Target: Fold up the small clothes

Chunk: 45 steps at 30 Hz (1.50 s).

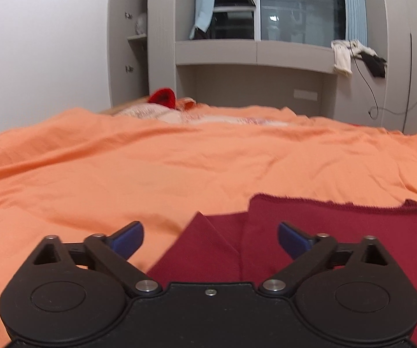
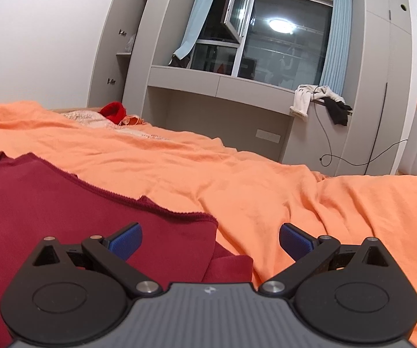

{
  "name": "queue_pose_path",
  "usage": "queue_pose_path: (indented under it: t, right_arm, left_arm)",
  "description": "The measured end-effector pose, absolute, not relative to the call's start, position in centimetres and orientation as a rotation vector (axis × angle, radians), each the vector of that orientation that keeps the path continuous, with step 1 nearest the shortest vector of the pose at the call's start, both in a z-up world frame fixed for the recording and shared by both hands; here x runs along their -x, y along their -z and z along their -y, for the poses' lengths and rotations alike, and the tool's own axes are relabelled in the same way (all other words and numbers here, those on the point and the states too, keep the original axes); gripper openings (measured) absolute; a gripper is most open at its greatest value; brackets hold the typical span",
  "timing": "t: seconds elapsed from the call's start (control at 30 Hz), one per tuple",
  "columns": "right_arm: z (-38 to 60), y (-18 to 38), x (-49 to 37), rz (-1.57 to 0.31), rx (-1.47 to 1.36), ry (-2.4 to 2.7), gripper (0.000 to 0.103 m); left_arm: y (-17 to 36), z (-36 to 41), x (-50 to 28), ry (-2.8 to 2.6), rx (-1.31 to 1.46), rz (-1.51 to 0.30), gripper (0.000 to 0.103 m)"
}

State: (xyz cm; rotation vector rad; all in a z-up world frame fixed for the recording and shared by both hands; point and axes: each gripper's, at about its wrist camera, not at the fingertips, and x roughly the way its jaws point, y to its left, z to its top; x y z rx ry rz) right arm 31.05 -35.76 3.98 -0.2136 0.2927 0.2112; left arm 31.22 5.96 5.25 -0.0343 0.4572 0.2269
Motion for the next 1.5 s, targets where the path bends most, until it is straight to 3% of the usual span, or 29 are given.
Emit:
queue_pose_path:
  t: [0.23,0.97,1.5]
  right_arm:
    - [35.4,-5.0,-29.7,-0.261,0.197,-0.193,0.103]
    - [30.3,-5.8,-23.1,-0.176,0.191,-0.340,0.103]
    - [28.4,-3.6,-22.8,-0.220,0.120,-0.388,0.103]
  left_arm:
    - [-6.1,-7.1,-29.2,-0.256,0.026,-0.395,0.102]
    - [-5.9,-10.0,-18.4,-0.261,0.364,-0.328,0.102]
    - [-2.2,-6.6,-15.0,0.039,0.446,-0.477,0.102]
